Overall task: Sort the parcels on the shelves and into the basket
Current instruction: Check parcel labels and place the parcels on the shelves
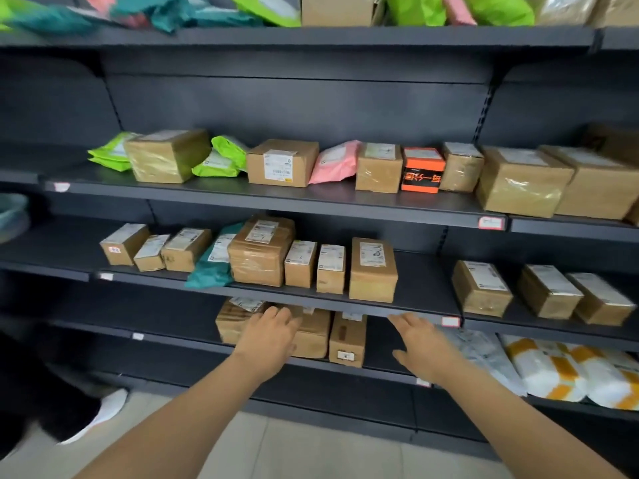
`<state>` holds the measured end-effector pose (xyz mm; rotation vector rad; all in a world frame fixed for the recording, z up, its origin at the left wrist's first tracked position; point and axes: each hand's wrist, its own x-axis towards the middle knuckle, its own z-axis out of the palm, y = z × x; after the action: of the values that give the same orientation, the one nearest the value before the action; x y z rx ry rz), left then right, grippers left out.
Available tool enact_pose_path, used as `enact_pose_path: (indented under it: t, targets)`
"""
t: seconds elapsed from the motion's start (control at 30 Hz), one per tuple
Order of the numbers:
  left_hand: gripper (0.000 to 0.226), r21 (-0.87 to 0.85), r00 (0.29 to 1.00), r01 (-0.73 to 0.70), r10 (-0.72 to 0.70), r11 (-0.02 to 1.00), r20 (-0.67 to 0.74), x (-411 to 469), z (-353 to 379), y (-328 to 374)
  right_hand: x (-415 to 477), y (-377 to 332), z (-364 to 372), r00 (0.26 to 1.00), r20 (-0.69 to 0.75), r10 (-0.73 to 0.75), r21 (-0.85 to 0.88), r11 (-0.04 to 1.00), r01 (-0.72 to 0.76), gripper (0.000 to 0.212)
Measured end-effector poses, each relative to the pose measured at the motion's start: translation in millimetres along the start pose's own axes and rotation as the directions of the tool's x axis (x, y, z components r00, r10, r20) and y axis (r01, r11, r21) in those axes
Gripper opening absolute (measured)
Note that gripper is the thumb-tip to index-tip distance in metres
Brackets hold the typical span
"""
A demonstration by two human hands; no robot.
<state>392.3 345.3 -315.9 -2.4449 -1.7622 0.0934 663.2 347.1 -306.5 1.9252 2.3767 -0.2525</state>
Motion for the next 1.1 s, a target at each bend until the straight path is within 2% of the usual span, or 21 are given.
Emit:
enact_pose_path:
  t: [0.43, 0.6, 0.77, 0.97, 1.1]
  targets:
    - [0.042, 0.023, 0.995, 0.049, -0.051, 0.999, 0.090, 81, 50, -12, 107, 18, 44, 0.985, 0.118, -0.123, 0.156, 0.982, 0.104, 0.067]
    - [0.049, 0.036, 0.986, -0.013, 0.006, 0.999, 0.166, 99, 93, -18, 134, 12, 84, 0.977, 0.184, -0.108, 0.191, 0.979, 0.072, 0.061]
    - [0.048, -0.022, 0.974, -0.100, 0.103, 0.995, 0.203, 122, 139, -33, 156, 2, 131, 0.971, 0.238, -0.035, 0.214, 0.977, -0.018, 0.061]
    - [0.053, -0.044, 0.971, -0.181, 0.185, 0.983, 0.151, 172, 219, -31, 195, 2, 212, 0.974, 0.160, 0.162, 0.224, 0.955, -0.196, 0.063]
    - [0.056, -0.084, 0.977, -0.194, 0.200, 0.977, 0.070, 209, 288, -19, 230, 9, 279, 0.975, 0.006, 0.222, 0.270, 0.939, -0.215, 0.063]
